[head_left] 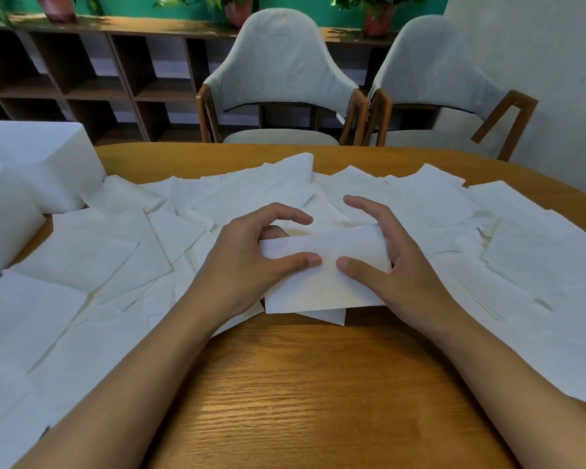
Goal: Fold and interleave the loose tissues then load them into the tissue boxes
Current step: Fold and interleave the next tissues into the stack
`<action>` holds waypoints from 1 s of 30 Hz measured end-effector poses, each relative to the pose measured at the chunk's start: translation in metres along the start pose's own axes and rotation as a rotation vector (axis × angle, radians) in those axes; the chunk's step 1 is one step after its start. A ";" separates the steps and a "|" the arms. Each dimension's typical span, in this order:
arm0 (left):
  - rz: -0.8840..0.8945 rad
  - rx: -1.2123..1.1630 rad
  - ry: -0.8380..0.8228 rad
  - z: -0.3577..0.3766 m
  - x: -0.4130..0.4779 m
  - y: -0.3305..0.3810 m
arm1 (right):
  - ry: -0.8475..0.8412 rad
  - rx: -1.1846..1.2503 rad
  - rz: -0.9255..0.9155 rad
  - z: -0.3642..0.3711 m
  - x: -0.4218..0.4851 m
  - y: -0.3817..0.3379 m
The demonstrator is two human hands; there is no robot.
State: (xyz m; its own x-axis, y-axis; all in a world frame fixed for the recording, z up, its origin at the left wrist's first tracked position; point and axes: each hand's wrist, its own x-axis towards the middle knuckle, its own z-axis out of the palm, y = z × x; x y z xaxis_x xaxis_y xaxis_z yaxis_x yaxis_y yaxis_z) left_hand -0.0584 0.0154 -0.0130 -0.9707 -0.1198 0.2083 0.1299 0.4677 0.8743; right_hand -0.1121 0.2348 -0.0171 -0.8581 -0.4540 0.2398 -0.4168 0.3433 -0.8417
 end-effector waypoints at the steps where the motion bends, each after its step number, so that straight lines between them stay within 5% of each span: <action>1: 0.001 -0.002 0.003 0.001 0.000 0.000 | 0.000 -0.004 -0.004 0.000 0.000 0.001; 10: 0.042 0.052 0.101 0.008 0.000 -0.001 | 0.050 0.074 -0.011 -0.007 0.003 0.001; 14: -0.069 -0.194 0.006 0.009 -0.002 0.007 | 0.118 0.089 -0.011 -0.010 0.005 0.002; 21: -0.062 -0.170 0.057 0.013 -0.005 0.006 | -0.043 0.126 -0.004 -0.015 0.002 0.001; 30: -0.047 -0.169 0.117 0.018 -0.006 0.006 | -0.018 0.131 0.049 -0.016 0.002 0.003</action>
State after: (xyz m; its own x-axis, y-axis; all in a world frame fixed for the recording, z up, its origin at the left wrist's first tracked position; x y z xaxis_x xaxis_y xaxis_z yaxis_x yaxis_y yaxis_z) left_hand -0.0551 0.0351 -0.0172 -0.9477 -0.2431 0.2067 0.1271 0.3068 0.9433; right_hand -0.1198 0.2485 -0.0115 -0.8703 -0.4547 0.1893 -0.3311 0.2556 -0.9083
